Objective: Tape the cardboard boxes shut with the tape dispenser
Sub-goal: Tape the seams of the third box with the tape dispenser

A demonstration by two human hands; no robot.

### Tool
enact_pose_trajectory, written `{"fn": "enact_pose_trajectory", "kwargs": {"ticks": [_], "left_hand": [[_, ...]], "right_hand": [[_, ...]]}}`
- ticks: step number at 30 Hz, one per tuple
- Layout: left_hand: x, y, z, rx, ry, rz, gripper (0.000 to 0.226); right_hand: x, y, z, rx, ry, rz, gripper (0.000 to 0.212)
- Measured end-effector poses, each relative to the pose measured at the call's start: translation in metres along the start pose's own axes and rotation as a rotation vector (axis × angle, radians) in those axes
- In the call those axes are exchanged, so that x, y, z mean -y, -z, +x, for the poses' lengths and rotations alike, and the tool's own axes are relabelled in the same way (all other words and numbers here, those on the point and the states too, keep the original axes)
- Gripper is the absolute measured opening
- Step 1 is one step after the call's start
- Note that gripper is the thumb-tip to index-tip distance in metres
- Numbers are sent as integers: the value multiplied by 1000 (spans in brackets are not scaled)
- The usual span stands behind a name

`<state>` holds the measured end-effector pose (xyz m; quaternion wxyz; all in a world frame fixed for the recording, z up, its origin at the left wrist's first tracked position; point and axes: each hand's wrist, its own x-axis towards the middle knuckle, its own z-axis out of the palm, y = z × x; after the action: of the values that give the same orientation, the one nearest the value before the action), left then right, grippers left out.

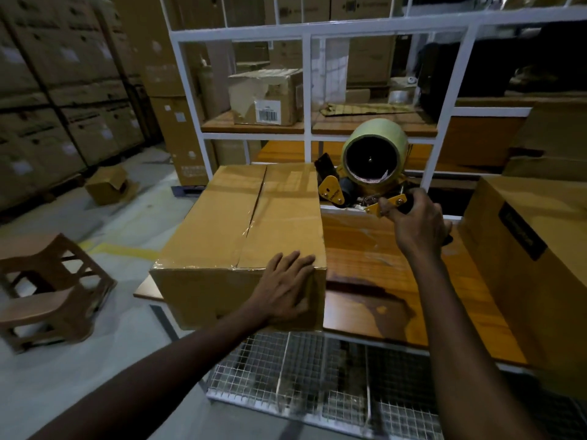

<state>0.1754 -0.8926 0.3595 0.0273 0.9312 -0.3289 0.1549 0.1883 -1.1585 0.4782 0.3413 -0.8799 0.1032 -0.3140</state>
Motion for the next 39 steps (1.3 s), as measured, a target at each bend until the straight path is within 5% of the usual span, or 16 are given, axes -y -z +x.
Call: {"fn": "enact_pose_trajectory", "kwargs": {"ticks": [3,8,18,24,30,39], "left_hand": [[-50,-10,11,-117,352,-66,86],[-71,-22,38,-283,609,-13,70],[-32,-26,19,-373,454,-19,41],[-45,-27,25,-309,562,-30,62],[-37,-45,14,-223,411,157,101],[-60,-45,35,-352,588,73,69]], "right_hand": [[-6,0,7,15,21,15,56],[-10,-1,15,51,39,50,55],[-22,-12,25,137,61,92,54],[-32,-14,26,162,66,120,52],[-38,-15,26,177,56,112,57],[-23,-18,20,183,59,106,56]]}}
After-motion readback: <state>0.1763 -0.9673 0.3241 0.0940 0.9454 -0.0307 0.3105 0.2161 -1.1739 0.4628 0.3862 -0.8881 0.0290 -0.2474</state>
